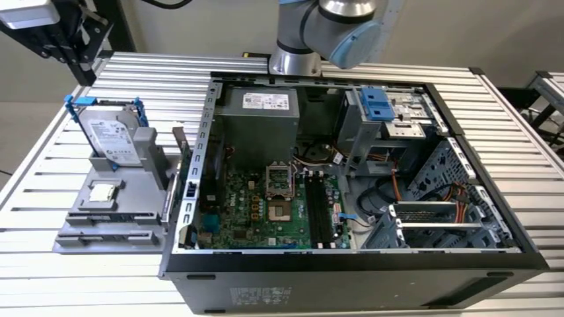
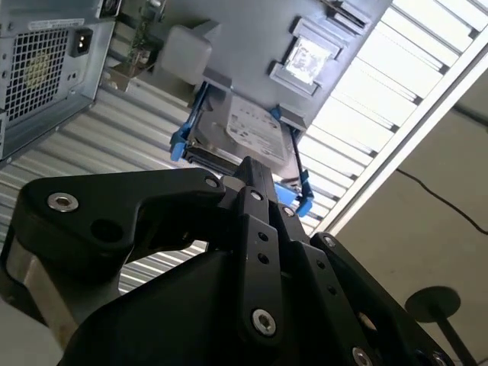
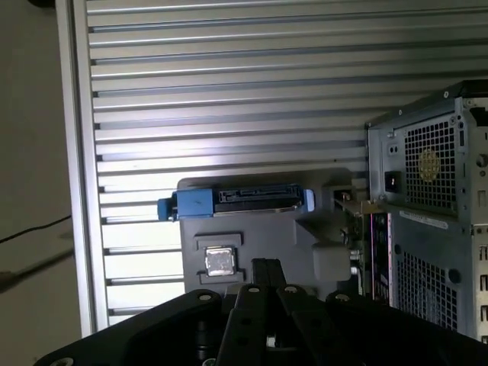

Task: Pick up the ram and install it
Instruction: 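Reach for the ram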

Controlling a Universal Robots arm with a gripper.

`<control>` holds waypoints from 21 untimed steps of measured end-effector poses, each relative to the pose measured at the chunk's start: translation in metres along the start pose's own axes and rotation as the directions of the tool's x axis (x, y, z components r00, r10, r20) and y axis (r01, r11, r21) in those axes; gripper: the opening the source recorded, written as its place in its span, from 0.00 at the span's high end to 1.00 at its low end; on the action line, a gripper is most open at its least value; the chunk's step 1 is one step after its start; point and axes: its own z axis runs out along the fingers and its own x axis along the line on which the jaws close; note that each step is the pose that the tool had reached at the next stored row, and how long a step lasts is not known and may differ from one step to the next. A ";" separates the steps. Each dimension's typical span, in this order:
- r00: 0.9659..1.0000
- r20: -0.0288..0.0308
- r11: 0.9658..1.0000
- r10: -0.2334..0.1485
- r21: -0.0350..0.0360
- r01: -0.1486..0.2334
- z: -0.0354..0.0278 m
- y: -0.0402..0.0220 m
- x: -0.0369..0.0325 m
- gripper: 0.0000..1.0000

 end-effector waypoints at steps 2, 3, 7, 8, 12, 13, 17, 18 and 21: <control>1.000 0.000 1.000 0.000 0.000 0.000 -0.0001 -0.0001 0.0024 1.00; 1.000 0.000 1.000 0.000 0.000 0.000 -0.0001 -0.0002 0.0037 1.00; 1.000 0.000 1.000 0.000 0.000 0.000 -0.0001 -0.0003 0.0069 1.00; 1.000 0.000 1.000 0.000 0.000 0.000 -0.0001 -0.0003 0.0069 1.00; 1.000 0.000 1.000 0.000 0.000 0.000 -0.0001 -0.0004 0.0072 1.00; 1.000 0.000 1.000 0.000 0.000 0.000 -0.0001 -0.0007 0.0073 1.00; 1.000 0.000 1.000 0.000 0.000 0.000 -0.0003 -0.0043 0.0069 1.00; 1.000 0.000 1.000 0.000 0.000 0.000 -0.0005 -0.0058 0.0068 1.00; 1.000 0.000 1.000 0.000 0.000 0.000 -0.0007 -0.0105 0.0065 1.00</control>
